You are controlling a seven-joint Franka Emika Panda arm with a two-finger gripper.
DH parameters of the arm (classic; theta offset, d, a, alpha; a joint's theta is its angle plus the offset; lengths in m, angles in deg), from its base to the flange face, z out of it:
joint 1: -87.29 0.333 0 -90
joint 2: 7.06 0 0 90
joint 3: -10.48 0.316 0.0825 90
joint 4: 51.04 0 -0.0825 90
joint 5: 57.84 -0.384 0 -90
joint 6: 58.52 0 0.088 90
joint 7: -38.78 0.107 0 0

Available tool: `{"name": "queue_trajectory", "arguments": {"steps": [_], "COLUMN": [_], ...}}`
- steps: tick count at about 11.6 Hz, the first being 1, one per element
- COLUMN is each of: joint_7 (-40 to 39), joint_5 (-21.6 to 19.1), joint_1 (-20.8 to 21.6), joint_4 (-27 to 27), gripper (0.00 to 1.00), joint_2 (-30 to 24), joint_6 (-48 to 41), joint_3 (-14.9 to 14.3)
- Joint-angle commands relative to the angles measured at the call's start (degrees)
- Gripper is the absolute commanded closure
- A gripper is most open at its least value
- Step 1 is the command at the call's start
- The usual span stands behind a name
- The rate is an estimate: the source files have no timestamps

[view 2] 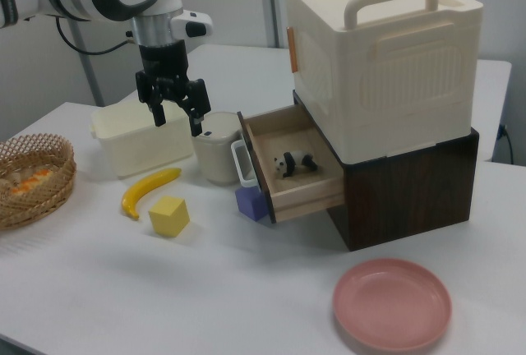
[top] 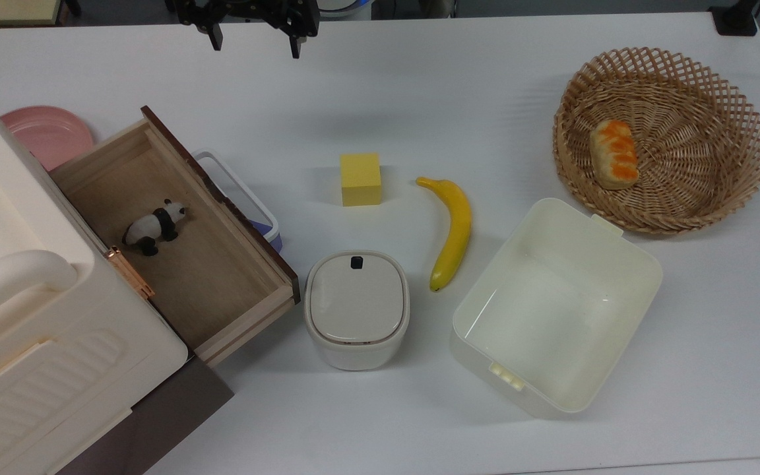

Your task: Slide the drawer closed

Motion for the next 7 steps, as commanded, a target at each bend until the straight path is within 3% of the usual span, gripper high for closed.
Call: {"name": "queue_trajectory", "arguments": {"steps": [1,7], "joint_7": [-1.09,-0.39], "joint_5": [1.18,1.18], "joint_1": [0.63,0.72], "joint_4": [-1.26,-1.26], "gripper": [0.00,0.00], "joint_2": [-0.74,-0.73], "joint_6": [0.21,0.29], "joint_3": [-0.35,-0.35]}}
